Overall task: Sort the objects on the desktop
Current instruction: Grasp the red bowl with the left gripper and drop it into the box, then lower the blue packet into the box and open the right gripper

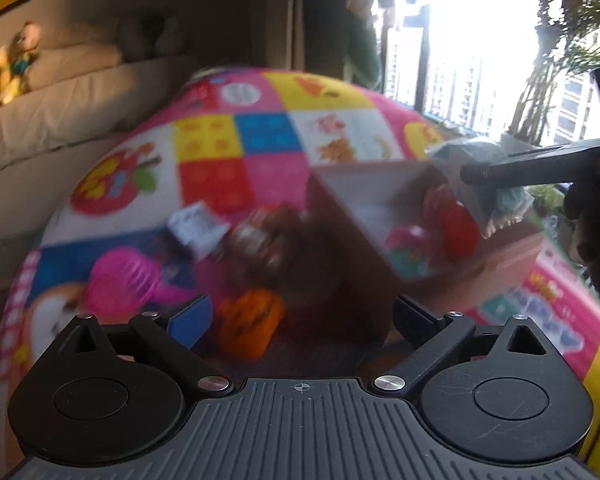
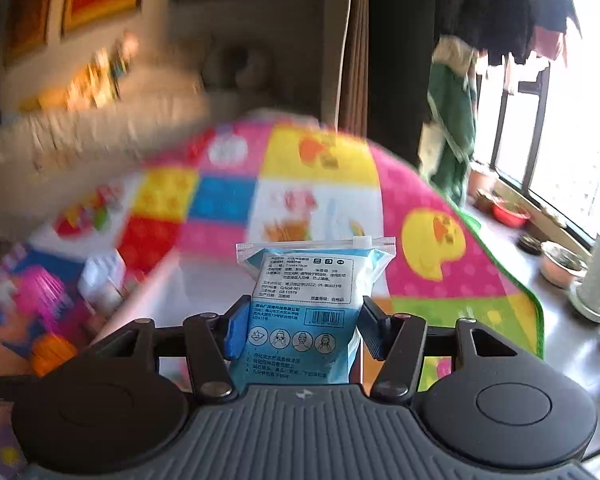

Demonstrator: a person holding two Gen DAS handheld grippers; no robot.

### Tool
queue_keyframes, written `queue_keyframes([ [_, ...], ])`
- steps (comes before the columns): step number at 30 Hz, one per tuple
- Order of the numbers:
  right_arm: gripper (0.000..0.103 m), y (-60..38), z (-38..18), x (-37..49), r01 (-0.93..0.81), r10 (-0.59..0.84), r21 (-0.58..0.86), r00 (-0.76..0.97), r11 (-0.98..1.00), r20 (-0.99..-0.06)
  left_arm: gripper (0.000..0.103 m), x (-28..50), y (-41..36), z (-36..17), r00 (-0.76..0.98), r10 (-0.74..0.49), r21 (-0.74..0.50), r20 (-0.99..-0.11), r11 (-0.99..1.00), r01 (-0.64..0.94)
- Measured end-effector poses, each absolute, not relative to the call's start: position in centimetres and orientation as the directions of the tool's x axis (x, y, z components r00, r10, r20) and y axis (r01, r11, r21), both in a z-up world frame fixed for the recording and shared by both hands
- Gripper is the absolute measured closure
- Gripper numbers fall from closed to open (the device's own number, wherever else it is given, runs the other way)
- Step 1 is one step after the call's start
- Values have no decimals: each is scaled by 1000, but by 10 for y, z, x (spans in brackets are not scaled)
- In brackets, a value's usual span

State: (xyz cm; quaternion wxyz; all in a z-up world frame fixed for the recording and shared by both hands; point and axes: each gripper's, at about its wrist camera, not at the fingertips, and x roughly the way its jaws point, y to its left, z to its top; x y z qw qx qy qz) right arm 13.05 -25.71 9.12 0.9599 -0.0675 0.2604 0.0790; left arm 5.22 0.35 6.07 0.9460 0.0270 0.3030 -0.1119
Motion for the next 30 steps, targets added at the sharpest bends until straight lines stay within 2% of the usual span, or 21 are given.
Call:
queue_keyframes([
  [3, 48, -249, 74, 135, -179, 82, -125, 833, 976, -547, 2, 40, 20, 50, 777, -186, -55, -601, 980, 193],
  [5, 49, -249, 76, 135, -214, 158, -30, 803, 976, -575, 2, 37, 26, 43, 761, -195, -91, -619, 980, 176],
  [7, 51, -247, 77, 136, -298, 319, 138, 731, 945, -603, 2, 34, 29, 39, 752, -200, -112, -628, 980, 167],
  [9, 51, -244, 84, 132, -314, 355, 172, 741, 934, -571, 2, 33, 31, 39, 755, -202, -119, -624, 979, 164],
  [11, 51, -244, 98, 124, -310, 339, 143, 790, 940, -511, 2, 28, 35, 41, 763, -202, -116, -614, 979, 166],
  [14, 51, -248, 114, 123, -232, 217, 29, 852, 972, -477, 1, 25, 41, 43, 771, -184, -114, -609, 983, 144],
  [16, 51, -247, 111, 122, -192, 136, -71, 867, 979, -479, 1, 26, 43, 42, 771, -185, -132, -610, 982, 131],
  [18, 51, -245, 97, 126, -190, 107, -108, 848, 976, -519, 1, 27, 43, 39, 766, -195, -145, -612, 980, 133],
  [22, 49, -242, 60, 137, -201, 102, -94, 783, 975, -614, 1, 25, 38, 33, 755, -195, -121, -626, 981, 153],
  [24, 40, -246, 52, 137, -189, 100, -68, 753, 980, -650, 0, 22, 40, 31, 762, -176, -94, -623, 984, 150],
  [29, 39, -253, 70, 115, -210, 121, -83, 795, 974, -595, 0, 18, 57, 25, 772, -122, -79, -624, 993, 93],
  [30, 48, -255, 74, 113, -202, 120, -79, 806, 976, -580, 0, 19, 59, 24, 769, -120, -87, -627, 993, 84],
])
